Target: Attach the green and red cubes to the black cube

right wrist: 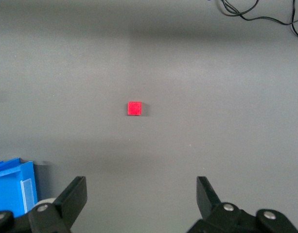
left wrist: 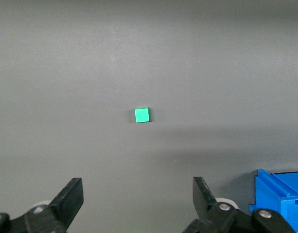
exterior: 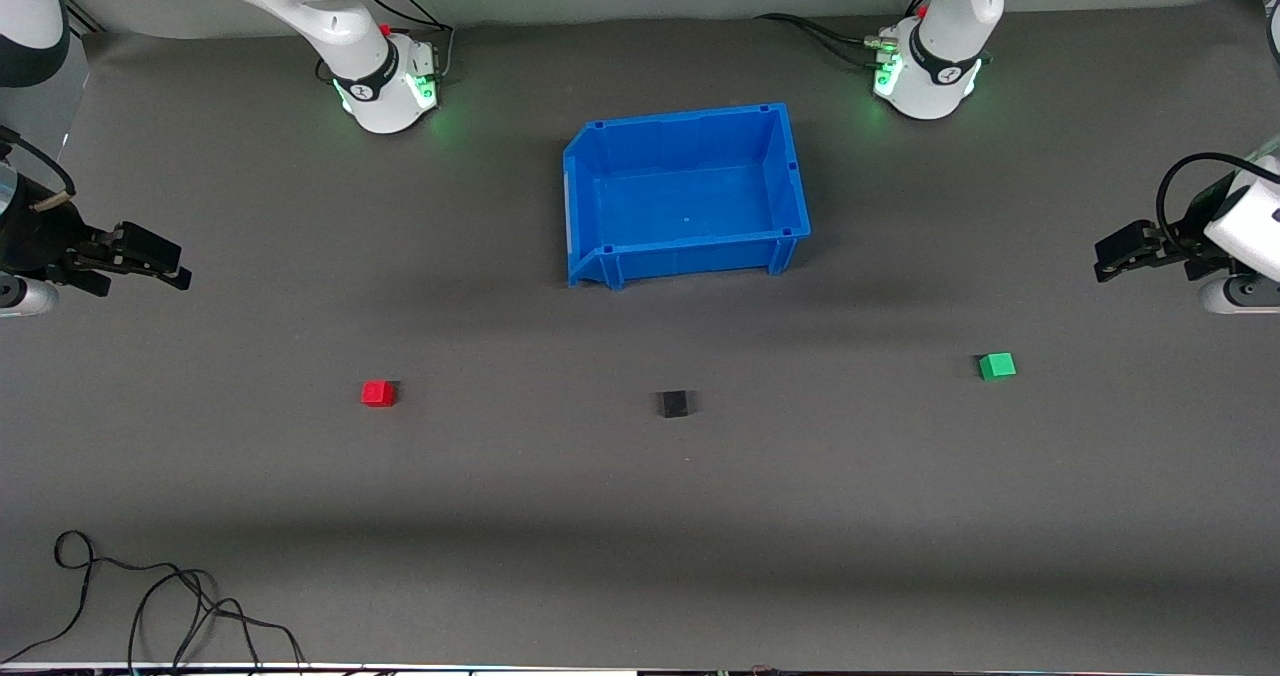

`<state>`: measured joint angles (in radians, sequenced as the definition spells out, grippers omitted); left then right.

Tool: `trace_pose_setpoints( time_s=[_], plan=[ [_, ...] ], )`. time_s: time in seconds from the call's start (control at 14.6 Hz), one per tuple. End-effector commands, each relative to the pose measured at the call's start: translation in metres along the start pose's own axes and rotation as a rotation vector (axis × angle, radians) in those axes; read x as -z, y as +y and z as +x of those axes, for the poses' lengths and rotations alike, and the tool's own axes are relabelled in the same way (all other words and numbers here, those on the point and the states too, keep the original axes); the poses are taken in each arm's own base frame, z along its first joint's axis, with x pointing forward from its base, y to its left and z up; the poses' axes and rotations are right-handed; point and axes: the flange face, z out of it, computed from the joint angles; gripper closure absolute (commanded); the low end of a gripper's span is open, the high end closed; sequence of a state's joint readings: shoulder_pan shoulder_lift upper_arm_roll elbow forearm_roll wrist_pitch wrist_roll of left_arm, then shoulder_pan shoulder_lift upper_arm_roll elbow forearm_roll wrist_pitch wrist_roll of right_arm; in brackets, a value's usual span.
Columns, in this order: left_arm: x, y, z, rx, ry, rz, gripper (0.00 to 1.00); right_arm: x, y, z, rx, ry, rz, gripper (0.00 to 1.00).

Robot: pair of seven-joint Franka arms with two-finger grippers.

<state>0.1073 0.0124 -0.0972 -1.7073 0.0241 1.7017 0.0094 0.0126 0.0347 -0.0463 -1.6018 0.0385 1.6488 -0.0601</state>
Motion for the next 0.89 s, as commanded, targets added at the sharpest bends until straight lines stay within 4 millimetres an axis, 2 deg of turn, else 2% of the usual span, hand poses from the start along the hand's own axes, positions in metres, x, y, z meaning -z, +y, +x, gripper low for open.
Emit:
trace_pose_setpoints(
  time_s=[0.0,0.14,0.27,0.41,0.68,0.82],
  plan=[
    [0.001,-0.003,-0.004,-0.004,-0.001,0.003,0.00,0.004,0.000,-0.004,0.017,0.009,-0.022,0.00],
    [0.000,-0.002,-0.003,-0.006,-0.001,0.003,0.00,0.003,0.001,-0.001,0.012,0.011,-0.019,0.00],
    [-0.011,-0.008,0.000,0.004,-0.015,0.007,0.00,0.003,-0.002,0.000,-0.003,0.012,-0.021,0.00],
    [-0.027,-0.027,-0.001,0.037,-0.022,0.007,0.00,0.010,-0.001,0.002,-0.084,0.033,-0.012,0.00],
    [-0.094,-0.027,0.004,0.039,0.021,0.006,0.00,0.016,-0.002,0.021,-0.558,0.060,0.002,0.00],
    [-0.127,-0.027,0.017,0.046,0.007,-0.002,0.00,0.012,-0.005,0.035,-0.850,0.049,0.039,0.00]
  ],
)
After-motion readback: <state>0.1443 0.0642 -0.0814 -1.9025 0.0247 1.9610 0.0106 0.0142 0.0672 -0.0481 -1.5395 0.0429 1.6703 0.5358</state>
